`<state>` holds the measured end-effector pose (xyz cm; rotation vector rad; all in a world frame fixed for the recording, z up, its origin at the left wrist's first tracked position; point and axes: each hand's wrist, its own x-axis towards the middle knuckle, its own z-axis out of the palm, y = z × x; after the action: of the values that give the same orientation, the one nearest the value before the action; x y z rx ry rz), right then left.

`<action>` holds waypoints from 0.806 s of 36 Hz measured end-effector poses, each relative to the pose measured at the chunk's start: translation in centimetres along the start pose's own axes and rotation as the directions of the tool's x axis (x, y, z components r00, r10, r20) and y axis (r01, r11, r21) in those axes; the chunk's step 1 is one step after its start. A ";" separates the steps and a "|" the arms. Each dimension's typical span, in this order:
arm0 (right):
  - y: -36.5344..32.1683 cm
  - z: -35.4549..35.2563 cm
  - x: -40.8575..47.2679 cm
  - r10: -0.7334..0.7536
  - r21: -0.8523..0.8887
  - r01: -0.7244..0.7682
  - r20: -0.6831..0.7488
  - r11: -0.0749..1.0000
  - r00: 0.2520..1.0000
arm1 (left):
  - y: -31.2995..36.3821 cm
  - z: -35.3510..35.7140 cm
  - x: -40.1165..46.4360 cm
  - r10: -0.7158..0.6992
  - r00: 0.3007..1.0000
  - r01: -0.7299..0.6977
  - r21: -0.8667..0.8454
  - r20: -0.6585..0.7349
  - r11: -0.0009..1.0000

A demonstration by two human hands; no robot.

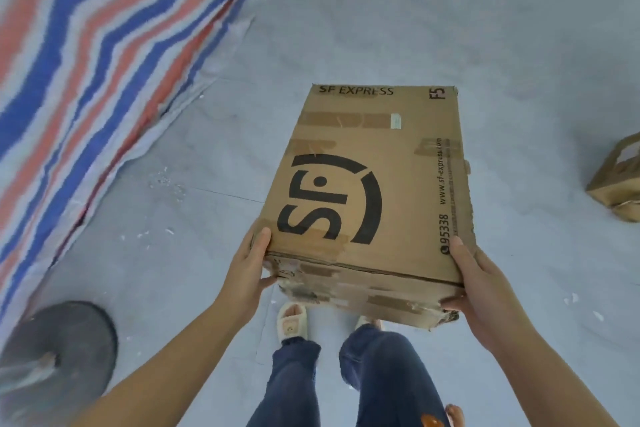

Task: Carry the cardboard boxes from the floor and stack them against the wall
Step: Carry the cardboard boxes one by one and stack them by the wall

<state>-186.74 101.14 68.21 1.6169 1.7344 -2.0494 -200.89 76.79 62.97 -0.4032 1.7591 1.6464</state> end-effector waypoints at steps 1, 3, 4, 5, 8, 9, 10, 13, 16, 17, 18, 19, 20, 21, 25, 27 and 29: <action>-0.8 0.0 -0.1 -0.012 -0.032 0.013 0.033 0.999 0.999 | 0.1 -0.1 -0.8 0.004 1.000 -0.005 -0.032 -0.030 0.999; -2.3 -0.2 0.1 -0.038 -0.088 0.047 0.107 0.995 0.994 | 0.2 0.0 -2.2 0.009 0.995 -0.019 -0.092 -0.102 0.996; -3.0 -0.2 0.4 -0.040 -0.117 0.057 0.142 0.991 0.989 | 0.2 0.2 -2.8 0.010 0.991 -0.026 -0.118 -0.136 0.993; -3.6 -0.3 0.7 -0.044 -0.150 0.072 0.178 0.986 0.983 | 0.1 0.5 -3.5 0.015 0.985 -0.040 -0.142 -0.170 0.989; -5.9 -0.4 1.6 -0.043 -0.241 0.121 0.305 0.963 0.951 | -0.6 1.9 -5.9 0.034 0.960 -0.097 -0.213 -0.278 0.972; -6.6 -0.5 1.8 -0.039 -0.266 0.139 0.348 0.954 0.937 | -1.0 2.5 -6.8 0.031 0.946 -0.114 -0.240 -0.323 0.964; -7.3 -0.7 1.9 -0.036 -0.293 0.161 0.389 0.942 0.920 | -1.4 3.2 -7.7 0.029 0.929 -0.133 -0.260 -0.369 0.956; -8.9 -1.2 1.8 -0.002 -0.364 0.206 0.487 0.908 0.873 | -3.4 5.1 -10.7 -0.015 0.876 -0.169 -0.337 -0.482 0.926; -10.3 -1.1 1.0 0.040 -0.418 0.249 0.572 0.873 0.819 | -5.1 6.5 -13.6 -0.046 0.828 -0.213 -0.389 -0.559 0.896; -10.6 -0.9 0.6 0.057 -0.440 0.263 0.592 0.858 0.804 | -5.5 6.8 -14.5 -0.065 0.815 -0.219 -0.410 -0.576 0.885; -10.7 -0.6 0.2 0.072 -0.459 0.280 0.614 0.843 0.786 | -5.9 7.1 -15.5 -0.087 0.802 -0.226 -0.434 -0.591 0.872; -10.7 -0.2 -0.2 0.086 -0.474 0.299 0.635 0.828 0.768 | -6.4 7.3 -16.5 -0.104 0.789 -0.239 -0.458 -0.606 0.856; -10.6 0.3 -0.7 0.100 -0.490 0.318 0.653 0.811 0.751 | -7.0 7.4 -17.5 -0.121 0.771 -0.257 -0.480 -0.625 0.839; -10.4 0.8 -1.3 0.116 -0.508 0.335 0.668 0.793 0.735 | -7.7 7.5 -18.5 -0.140 0.748 -0.279 -0.499 -0.649 0.821; -8.5 3.4 -4.2 0.206 -0.576 0.407 0.721 0.709 0.662 | -11.0 7.8 -22.7 -0.275 0.625 -0.361 -0.583 -0.730 0.727; -7.0 4.8 -5.9 0.271 -0.610 0.438 0.738 0.661 0.618 | -13.0 8.1 -25.0 -0.348 0.564 -0.402 -0.617 -0.749 0.676; -5.4 6.1 -7.8 0.349 -0.647 0.449 0.736 0.616 0.581 | -15.1 8.4 -27.3 -0.426 0.497 -0.443 -0.644 -0.756 0.624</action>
<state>-190.31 94.34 76.52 0.1999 1.7949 -1.2313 -169.38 76.52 69.92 -2.0184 1.4130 2.4149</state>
